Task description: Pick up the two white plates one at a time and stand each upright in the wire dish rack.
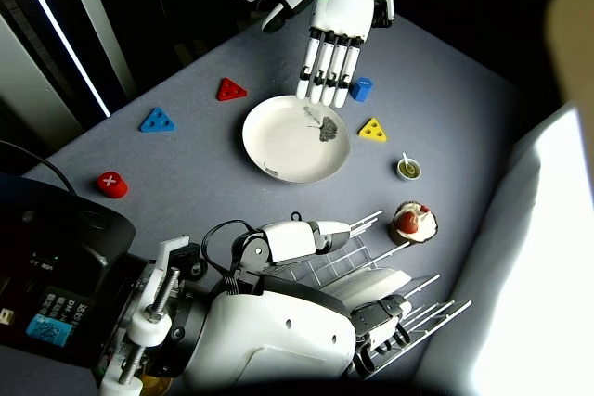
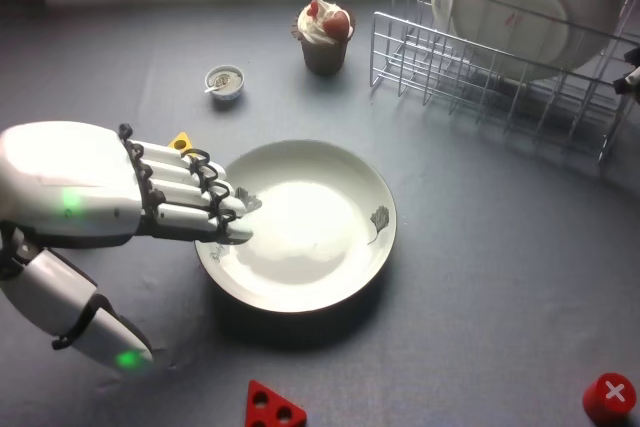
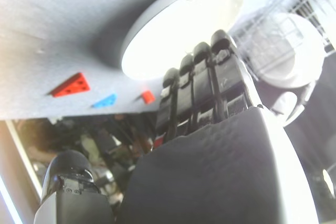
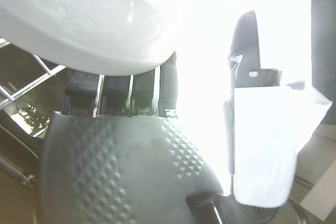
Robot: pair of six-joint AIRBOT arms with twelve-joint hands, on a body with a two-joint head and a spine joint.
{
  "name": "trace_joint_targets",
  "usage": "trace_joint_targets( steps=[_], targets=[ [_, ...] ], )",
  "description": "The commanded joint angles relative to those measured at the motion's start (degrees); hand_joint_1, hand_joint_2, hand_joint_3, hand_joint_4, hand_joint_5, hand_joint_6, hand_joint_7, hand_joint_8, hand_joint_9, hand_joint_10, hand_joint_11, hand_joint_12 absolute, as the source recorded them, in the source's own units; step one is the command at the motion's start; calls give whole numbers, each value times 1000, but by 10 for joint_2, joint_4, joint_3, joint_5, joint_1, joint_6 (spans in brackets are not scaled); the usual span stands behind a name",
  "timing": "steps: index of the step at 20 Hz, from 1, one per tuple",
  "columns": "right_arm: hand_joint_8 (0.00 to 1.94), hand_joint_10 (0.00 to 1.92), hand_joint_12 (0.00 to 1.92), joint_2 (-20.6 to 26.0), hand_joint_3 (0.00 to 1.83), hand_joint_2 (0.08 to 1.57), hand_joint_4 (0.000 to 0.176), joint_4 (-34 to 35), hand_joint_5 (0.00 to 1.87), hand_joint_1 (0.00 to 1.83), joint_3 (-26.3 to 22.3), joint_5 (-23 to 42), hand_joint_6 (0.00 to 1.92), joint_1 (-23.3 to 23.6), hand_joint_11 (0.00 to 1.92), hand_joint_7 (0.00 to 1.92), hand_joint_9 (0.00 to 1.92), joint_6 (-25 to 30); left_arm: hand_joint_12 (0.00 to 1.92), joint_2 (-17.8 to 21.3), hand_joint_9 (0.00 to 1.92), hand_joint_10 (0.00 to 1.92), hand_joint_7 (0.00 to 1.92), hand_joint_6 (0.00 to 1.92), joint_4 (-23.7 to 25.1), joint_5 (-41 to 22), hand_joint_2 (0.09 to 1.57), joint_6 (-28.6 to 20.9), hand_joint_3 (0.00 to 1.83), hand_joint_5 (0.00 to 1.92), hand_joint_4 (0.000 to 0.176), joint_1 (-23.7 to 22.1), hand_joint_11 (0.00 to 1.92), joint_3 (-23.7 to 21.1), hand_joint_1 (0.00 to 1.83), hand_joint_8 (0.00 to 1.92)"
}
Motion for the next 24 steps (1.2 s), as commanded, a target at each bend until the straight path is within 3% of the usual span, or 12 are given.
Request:
trace_joint_targets(
  steps=[1,3,5,7,12,16,19,24],
  targets=[
    [0,0,117,8,0,979,21,1,609,809,0,48,0,2,905,690,787,-1,8,-1,110,0,111,0,-32,-25,948,-1,2,105,0,-1,139,2,17,0],
    [0,0,102,10,0,954,34,2,593,759,-6,44,0,2,880,671,758,-1,16,-3,128,8,128,7,-32,-23,943,-1,0,123,0,1,158,3,29,7],
    [0,0,75,13,0,955,31,2,568,723,-15,38,0,3,826,641,701,-1,5,-4,114,0,114,1,-32,-22,947,-1,1,112,0,1,135,3,25,0],
    [0,0,70,16,0,956,41,3,548,711,-23,34,0,5,818,622,687,-1,2,-4,117,2,124,4,-31,-23,948,-1,1,113,0,1,127,4,25,4],
    [0,0,50,19,2,966,34,3,542,706,-23,33,0,8,784,595,663,-1,7,-4,118,5,116,2,-31,-21,941,-1,0,101,0,11,139,3,17,4],
    [1,2,53,20,0,960,48,-4,568,703,-24,34,9,8,794,598,666,-1,3,-5,119,3,119,2,-31,-18,939,-1,0,109,0,12,131,3,39,3],
    [0,2,47,25,0,961,45,-18,549,706,-33,34,2,13,784,560,649,-1,6,-5,118,1,114,0,-31,-17,940,-1,0,106,0,11,137,4,45,0],
    [1,0,26,35,0,945,79,-44,447,657,-44,44,0,38,740,491,576,-1,11,-5,137,7,136,7,-31,-15,934,-1,0,131,0,10,151,5,59,7]
  ],
)
